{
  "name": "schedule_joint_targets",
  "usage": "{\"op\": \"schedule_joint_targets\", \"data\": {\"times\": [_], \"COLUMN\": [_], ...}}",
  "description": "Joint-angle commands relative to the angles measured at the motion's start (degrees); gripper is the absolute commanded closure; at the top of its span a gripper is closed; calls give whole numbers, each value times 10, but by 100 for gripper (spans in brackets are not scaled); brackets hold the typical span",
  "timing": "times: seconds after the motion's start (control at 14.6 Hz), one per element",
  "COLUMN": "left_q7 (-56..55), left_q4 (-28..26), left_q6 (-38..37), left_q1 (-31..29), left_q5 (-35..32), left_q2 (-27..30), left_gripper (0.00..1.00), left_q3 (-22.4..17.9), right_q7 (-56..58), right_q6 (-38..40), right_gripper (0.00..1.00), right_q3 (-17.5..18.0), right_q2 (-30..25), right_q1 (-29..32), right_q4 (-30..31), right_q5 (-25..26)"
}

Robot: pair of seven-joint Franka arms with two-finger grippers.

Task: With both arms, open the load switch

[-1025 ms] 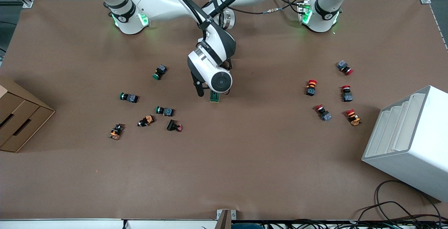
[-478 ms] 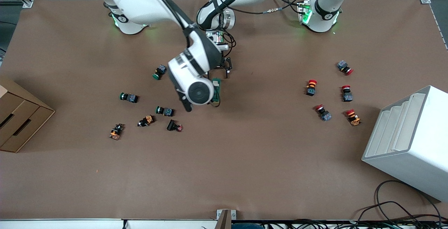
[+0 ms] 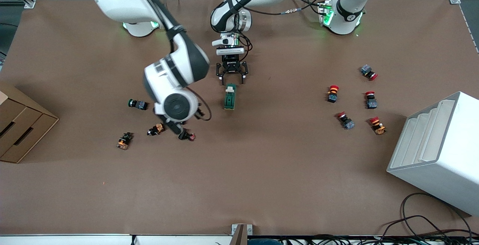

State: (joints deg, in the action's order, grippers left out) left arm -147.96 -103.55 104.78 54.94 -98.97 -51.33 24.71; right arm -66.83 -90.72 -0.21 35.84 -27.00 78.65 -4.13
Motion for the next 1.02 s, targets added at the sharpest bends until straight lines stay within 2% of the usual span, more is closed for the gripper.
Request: {"op": "schedule_joint_targets", "data": {"times": [0.0, 0.2, 0.34, 0.48, 0.61, 0.96], "left_q7": [-24, -24, -24, -24, -24, -38], "left_q4": [13, 14, 14, 14, 14, 13], "left_q6": [11, 11, 11, 11, 11, 11], "left_q1": [5, 5, 5, 5, 5, 6], "left_q5": [-13, -13, -13, -13, -13, -13], "left_q2": [-27, -26, -26, -26, -26, -26], "left_gripper": [0, 0, 0, 0, 0, 0], "left_q3": [-6, -6, -6, -6, -6, -6], "right_q7": [156, 370, 508, 596, 646, 655], "right_q6": [11, 35, 35, 38, 37, 56], "right_gripper": [0, 0, 0, 0, 0, 0], "right_q3": [11, 12, 12, 10, 11, 13], "right_q2": [-47, -90, -103, -108, -118, -132], "right_q1": [76, 148, 207, 247, 277, 307], "right_q4": [26, 27, 21, 7, -14, -59], "right_q5": [37, 99, 103, 104, 105, 106]}}
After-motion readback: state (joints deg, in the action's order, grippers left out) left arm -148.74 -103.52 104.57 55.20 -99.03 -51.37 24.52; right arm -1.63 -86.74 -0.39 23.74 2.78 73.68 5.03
